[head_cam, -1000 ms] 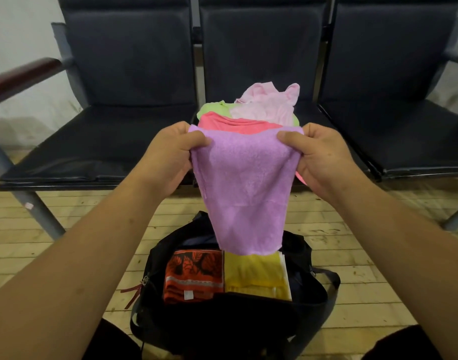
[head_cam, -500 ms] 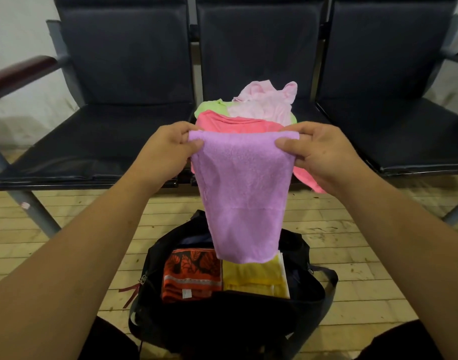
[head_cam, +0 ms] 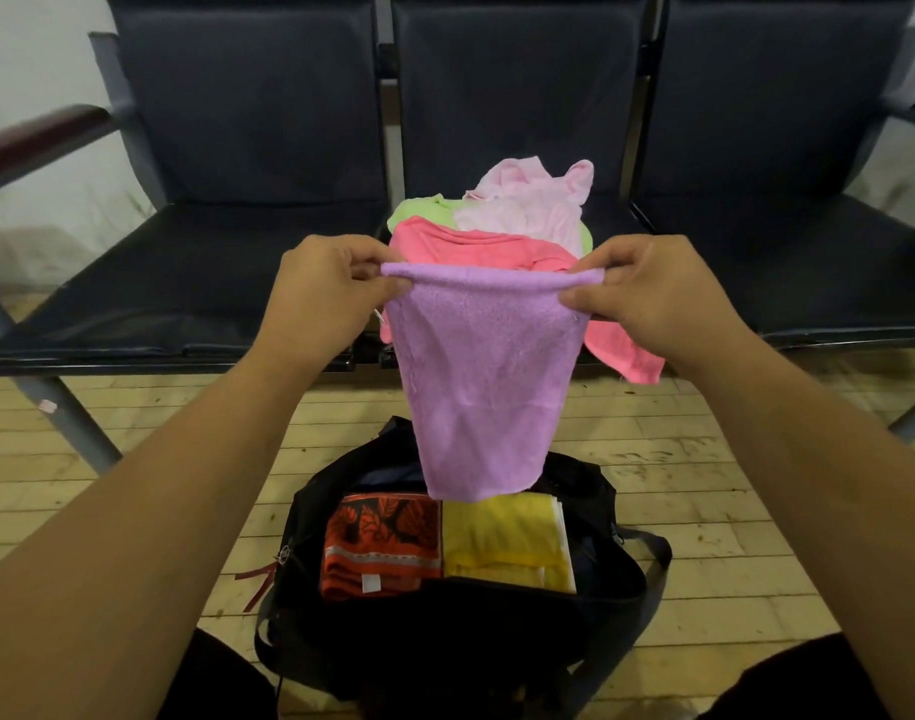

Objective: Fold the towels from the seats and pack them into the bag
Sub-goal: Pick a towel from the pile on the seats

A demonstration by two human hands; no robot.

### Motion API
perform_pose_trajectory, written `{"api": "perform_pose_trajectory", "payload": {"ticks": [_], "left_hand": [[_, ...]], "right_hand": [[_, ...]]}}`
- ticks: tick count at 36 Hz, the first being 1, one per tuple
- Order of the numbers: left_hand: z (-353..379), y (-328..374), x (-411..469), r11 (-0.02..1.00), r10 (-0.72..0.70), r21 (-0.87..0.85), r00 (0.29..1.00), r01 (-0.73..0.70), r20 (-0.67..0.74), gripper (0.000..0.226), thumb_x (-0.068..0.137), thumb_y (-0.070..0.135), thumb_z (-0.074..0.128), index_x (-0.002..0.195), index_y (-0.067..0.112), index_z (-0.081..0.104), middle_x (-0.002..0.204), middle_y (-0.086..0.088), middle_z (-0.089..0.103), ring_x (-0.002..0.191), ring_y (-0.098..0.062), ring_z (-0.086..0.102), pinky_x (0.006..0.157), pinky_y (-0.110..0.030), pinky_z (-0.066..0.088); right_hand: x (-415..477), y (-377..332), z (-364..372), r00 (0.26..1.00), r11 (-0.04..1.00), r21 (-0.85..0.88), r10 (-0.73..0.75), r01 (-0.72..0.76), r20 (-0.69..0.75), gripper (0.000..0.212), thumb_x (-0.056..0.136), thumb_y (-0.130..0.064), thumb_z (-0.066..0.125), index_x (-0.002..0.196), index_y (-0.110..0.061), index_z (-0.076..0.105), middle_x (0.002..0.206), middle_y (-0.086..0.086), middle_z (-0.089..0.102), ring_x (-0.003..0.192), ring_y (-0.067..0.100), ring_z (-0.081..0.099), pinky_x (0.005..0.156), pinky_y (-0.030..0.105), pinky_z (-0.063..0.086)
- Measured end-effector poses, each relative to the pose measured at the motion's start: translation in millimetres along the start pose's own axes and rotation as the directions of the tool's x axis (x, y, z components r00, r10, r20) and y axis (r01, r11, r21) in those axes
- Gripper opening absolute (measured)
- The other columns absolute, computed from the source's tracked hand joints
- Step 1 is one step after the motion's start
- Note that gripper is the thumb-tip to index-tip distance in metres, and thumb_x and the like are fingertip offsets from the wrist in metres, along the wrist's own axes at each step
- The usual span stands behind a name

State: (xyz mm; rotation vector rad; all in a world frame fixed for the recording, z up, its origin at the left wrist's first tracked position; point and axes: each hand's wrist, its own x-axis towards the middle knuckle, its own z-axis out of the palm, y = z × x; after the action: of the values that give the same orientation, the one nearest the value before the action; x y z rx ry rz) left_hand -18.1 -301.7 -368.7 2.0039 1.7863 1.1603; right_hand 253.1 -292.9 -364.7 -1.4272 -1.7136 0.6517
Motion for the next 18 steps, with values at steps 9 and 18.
{"api": "perform_pose_trajectory", "payload": {"ticks": [9, 18], "left_hand": [[5.0, 7.1, -0.8, 0.997, -0.014, -0.078, 1.0, 0.012, -0.025, 0.013, 0.093, 0.023, 0.066, 0.105, 0.019, 0.07, 0.091, 0.009, 0.066, 0.078, 0.003, 0.058, 0.066, -0.003, 0.04], [-0.7, 11.6, -8.1, 0.727, -0.109, -0.637, 0.959, 0.257, 0.263, 0.027, 0.087, 0.043, 0.061, 0.1, 0.02, 0.063, 0.114, -0.005, 0.064, 0.109, -0.023, 0.061, 0.102, -0.044, 0.049]], "right_hand": [[1.5, -5.7, 1.2, 0.992, 0.994, -0.071, -0.087, 0.081, -0.091, 0.013, 0.083, -0.017, 0.08, 0.089, -0.01, 0.071, 0.085, 0.006, 0.07, 0.078, 0.018, 0.066, 0.075, 0.032, 0.056], [-6.5, -24.1, 3.2, 0.972, 0.674, 0.708, 0.068, -0.211, 0.224, 0.009, 0.098, -0.009, 0.057, 0.09, -0.013, 0.059, 0.09, 0.005, 0.067, 0.081, 0.017, 0.065, 0.074, 0.033, 0.054]]}}
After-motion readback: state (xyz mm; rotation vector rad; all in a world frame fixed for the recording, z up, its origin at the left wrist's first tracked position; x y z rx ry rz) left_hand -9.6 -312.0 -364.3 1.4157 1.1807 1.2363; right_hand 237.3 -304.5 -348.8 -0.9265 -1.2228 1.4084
